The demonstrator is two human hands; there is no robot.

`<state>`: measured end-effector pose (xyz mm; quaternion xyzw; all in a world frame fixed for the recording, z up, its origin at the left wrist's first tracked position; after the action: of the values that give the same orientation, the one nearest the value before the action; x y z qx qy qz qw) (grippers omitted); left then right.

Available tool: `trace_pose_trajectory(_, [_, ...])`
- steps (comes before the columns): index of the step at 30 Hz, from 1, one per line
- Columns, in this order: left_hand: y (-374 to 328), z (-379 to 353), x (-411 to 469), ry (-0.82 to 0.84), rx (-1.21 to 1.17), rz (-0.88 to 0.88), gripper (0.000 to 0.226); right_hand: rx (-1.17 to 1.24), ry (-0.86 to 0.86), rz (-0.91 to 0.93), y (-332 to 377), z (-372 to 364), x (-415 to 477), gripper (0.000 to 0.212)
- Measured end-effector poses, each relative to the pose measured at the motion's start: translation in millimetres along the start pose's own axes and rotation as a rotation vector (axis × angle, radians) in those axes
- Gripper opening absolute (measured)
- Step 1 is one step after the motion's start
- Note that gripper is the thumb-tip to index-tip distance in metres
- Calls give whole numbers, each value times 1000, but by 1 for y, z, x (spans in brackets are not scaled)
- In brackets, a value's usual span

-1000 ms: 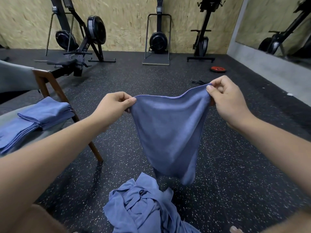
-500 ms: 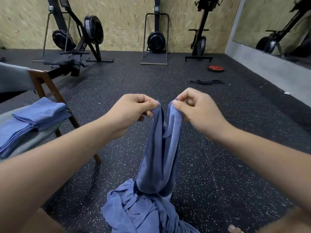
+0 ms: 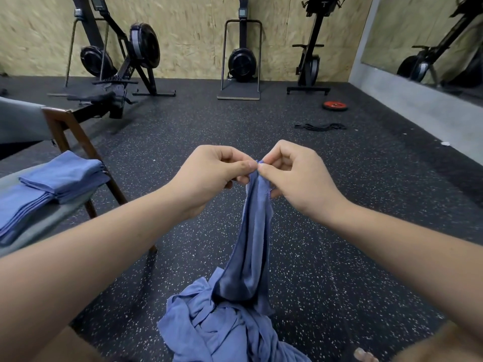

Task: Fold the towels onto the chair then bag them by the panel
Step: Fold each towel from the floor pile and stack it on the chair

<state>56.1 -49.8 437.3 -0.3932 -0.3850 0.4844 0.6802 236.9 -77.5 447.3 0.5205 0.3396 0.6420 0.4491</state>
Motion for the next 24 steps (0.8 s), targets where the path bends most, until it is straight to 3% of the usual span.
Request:
trace_pose_trajectory(3, [-1,6,0,-61,5,-14,11,88,49,-48,0,-7,-2,7])
trace_pose_trajectory(7, [-4,13,-1,-106,65,-40,9,176,145,-87,2,-15,-8,35])
trace_pose_trajectory(11, [-7,15,-6,-130,201,-91,8,228,180,-135,-1,-20,-12,45])
trace_pose_trajectory(16, [-9,13,-5,-109,277,-132,7,249,206,-134,-1,-26,-15,48])
trace_pose_trajectory(21, [-14,24,0,-92,191,-151,9,224,209,-82,8,-21,-13,40])
trace_pose_trajectory(24, [-16,28,1,-92,132,-161,10,15,141,-3,6,-11,-7,26])
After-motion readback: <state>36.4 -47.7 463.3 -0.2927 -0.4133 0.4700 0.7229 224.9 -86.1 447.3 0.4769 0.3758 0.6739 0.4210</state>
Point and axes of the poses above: each hand's wrist, its own x-axis towards the middle knuckle, its own z-axis out of the back of the hand, y = z × x, the point moved 7 cm from there along x, towards the middle knuckle, and after that the axes turned 11 degrees about x, right-handed, at the moved point
